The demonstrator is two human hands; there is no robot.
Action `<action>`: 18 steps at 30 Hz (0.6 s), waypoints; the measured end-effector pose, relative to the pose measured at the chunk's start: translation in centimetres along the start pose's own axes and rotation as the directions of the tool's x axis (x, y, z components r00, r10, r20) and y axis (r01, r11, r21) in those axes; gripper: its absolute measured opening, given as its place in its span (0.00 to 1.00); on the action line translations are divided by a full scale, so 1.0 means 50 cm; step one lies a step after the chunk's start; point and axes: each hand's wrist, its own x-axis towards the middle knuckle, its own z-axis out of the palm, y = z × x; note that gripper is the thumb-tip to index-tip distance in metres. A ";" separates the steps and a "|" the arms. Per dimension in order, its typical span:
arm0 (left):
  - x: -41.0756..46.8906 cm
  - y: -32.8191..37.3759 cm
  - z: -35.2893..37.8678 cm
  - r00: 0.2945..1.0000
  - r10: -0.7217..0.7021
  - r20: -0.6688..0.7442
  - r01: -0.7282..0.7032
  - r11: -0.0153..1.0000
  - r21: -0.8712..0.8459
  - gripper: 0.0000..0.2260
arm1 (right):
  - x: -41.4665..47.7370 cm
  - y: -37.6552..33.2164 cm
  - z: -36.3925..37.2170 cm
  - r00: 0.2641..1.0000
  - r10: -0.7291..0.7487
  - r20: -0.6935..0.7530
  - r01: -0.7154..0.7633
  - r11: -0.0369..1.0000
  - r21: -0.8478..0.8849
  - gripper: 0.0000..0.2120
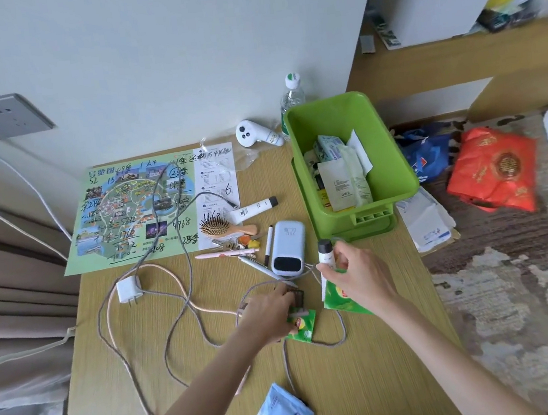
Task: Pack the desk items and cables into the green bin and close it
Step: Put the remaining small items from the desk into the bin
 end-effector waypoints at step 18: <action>0.008 -0.046 -0.315 0.845 -0.365 -0.391 -0.268 0.343 -0.900 0.06 | 0.111 -0.096 -0.166 0.973 -0.113 -0.203 0.157 0.964 0.216 0.15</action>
